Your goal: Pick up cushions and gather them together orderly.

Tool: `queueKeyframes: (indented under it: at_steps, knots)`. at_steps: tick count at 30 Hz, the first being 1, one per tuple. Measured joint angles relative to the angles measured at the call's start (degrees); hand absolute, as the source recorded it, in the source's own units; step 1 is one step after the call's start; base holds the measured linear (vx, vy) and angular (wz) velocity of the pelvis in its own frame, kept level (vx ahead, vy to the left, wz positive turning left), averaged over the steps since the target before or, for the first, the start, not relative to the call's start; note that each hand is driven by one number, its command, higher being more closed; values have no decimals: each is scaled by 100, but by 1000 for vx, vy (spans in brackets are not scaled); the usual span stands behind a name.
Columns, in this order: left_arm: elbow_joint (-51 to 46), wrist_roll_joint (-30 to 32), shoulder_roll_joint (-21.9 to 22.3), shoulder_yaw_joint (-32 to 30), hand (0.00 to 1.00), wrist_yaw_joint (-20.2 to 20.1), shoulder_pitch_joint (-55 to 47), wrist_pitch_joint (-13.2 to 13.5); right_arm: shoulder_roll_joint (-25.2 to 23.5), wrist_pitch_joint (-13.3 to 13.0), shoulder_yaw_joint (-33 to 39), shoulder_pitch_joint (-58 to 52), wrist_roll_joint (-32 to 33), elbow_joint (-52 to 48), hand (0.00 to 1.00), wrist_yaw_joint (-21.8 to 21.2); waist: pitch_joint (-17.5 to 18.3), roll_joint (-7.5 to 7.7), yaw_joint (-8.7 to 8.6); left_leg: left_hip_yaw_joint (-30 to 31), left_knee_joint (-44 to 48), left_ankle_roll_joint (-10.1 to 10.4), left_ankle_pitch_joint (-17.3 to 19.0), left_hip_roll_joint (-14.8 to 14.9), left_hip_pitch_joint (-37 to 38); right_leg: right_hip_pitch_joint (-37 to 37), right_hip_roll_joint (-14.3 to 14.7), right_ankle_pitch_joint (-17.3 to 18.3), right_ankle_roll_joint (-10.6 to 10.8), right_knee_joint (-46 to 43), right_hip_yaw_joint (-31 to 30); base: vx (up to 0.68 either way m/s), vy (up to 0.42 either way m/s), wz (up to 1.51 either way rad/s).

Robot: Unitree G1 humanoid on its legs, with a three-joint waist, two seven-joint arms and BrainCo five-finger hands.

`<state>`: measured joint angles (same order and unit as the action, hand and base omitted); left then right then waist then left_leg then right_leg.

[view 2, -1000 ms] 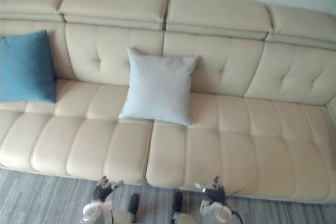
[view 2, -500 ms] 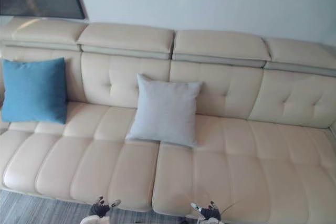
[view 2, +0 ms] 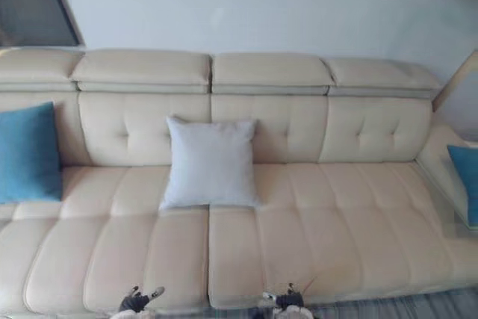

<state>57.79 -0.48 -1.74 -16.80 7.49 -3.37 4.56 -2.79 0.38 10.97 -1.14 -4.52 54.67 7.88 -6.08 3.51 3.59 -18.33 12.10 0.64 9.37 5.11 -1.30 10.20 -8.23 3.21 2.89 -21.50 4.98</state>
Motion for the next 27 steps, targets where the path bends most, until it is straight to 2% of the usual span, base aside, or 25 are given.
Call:
queueKeyframes:
  at_steps: [1, 3, 4, 5, 6, 7, 8, 9, 10, 12, 14, 16, 17, 18, 19, 20, 23, 25, 26, 27]
  knots:
    - [-5, 4, 1, -3, 0, 2, 0, -12, 11, -10, 4, -2, 1, -32, 0, 10, -36, -61, -12, 13, 103, -3, -2, 45, -24, 38, -232, 396, 33, -1290, 126, -33, -13, -12]
    - [-94, -3, -19, -2, 0, 3, -20, -18, 3, -11, -3, -6, 0, -27, 0, 10, 23, 29, -8, 44, 237, -3, -2, 43, -89, -159, -491, 521, 127, -2073, 51, 11, -111, 11]
    - [-168, -8, -41, -2, 0, 3, -59, -16, 4, -25, -27, -1, -1, 12, 0, 7, 95, 139, 23, 51, 473, -3, -4, 35, -252, -478, -707, 454, 236, -2244, -41, 1, -249, 9]
    - [-180, -22, -88, 10, 0, 3, -52, -27, 17, -24, -26, 92, -8, 35, 0, 1, 157, 234, 22, 56, 760, -2, -3, 66, -491, -888, -785, 511, 559, -1811, -104, -15, -257, 2]
    - [-179, -36, -100, 5, 0, 7, -42, -28, 33, -19, -25, 167, -15, 37, 0, 2, 166, 259, 43, 54, 855, 2, -6, 108, -542, -1017, -706, 632, 694, -1575, -104, -107, -268, -16]
    - [-185, -85, -38, 10, 0, 10, -67, -27, 106, -11, -37, 316, -54, 39, 0, 14, 47, 22, 104, 5, 1139, 89, -96, 372, -623, -1319, -465, 762, 655, -1040, -30, -168, -231, -27]
    - [-235, -139, 66, 44, 0, 20, -80, -17, 206, -12, -58, 378, -59, 40, 0, 78, -19, -146, 122, -4, 1266, 105, -230, 584, -694, -1580, -281, 818, 694, -587, 88, -211, -214, -27]
    - [-237, -145, 65, 80, 0, 20, -97, -12, 254, -12, -80, 387, -59, 43, 0, 97, -2, -186, 137, 7, 1200, 147, -267, 616, -684, -1632, -246, 862, 677, -448, 137, -205, -207, -8]
    - [-210, -202, 50, 277, 0, 20, -110, 2, 343, -15, -199, 439, -67, 50, 0, 143, 69, -273, 145, 40, 940, 308, -365, 657, -725, -1724, -108, 992, 590, -6, 342, -176, -229, 8]
    - [-190, -239, 42, 517, 0, 12, -52, 10, 479, -18, -226, 584, -120, 180, 0, 183, -5, -418, 134, 193, 711, 502, -571, 787, -854, -1852, 147, 999, 578, 530, 472, -214, -276, 18]
    - [-197, -331, 33, 604, 0, 17, -64, 19, 570, 0, -222, 663, -158, 390, 0, 212, -77, -467, 120, 349, 263, 546, -1069, 829, -825, -1843, 320, 993, 567, 655, 591, -253, -274, 28]
    - [-138, -371, -53, 678, 0, 18, -79, 20, 607, 14, -203, 597, -186, 486, 0, 228, -121, -407, -16, 721, -412, 605, -1886, 701, -637, -1747, 340, 955, 506, 508, 659, -218, -244, 43]
    - [-136, -378, -43, 672, 0, 18, -59, 18, 601, 12, -184, 583, -194, 492, 0, 227, -143, -350, -36, 843, -335, 634, -1801, 677, -646, -1721, 325, 957, 502, 503, 659, -118, -149, -3]
    - [-149, -423, 3, 632, 0, 21, -41, 19, 631, 12, -76, 611, -228, 493, 0, 230, -143, -397, -3, 1008, -23, 693, -1491, 598, -653, -1569, 297, 987, 308, 419, 591, -88, -76, -81]
    - [-144, -421, 52, 526, 0, 17, -41, 17, 648, 9, 26, 654, -231, 468, 0, 233, -147, -400, 12, 1120, 353, 681, -1028, 463, -638, -1348, 246, 1064, 95, 354, 429, -100, -82, -106]
    - [-136, -418, 72, 477, 0, 17, -47, 8, 649, 3, 25, 666, -230, 445, 0, 233, -148, -405, 12, 1132, 485, 685, -867, 426, -631, -1282, 236, 1087, 55, 380, 341, -99, -12, -127]
    - [-80, -414, 160, 344, 0, 14, -14, -2, 620, 19, 194, 348, -230, 249, 0, 232, -213, -509, -21, 1461, 1337, 635, 22, 283, -526, -1033, 246, 1100, 18, 369, 12, -163, 118, -107]
    - [-81, -418, 288, 244, 0, 15, -42, 1, 622, 103, 253, -3, -229, 250, 0, 233, -149, -615, -76, 1601, 981, 708, 328, 249, -311, -956, 304, 1117, 55, 353, -117, -254, 246, -52]
    - [-108, -415, 251, 227, 0, 0, -28, 8, 566, 140, 338, -53, -187, 256, 0, 235, -143, -579, -101, 1577, 730, 668, 419, 179, -232, -931, 252, 1136, 106, 377, -194, -228, 216, -23]
    - [-115, -417, 218, 202, 0, 14, -31, 8, 500, 140, 419, -64, -207, 247, 0, 235, -110, -541, -131, 1575, 483, 603, 338, 72, -217, -875, 173, 1068, 95, 514, -224, -138, 143, -15]
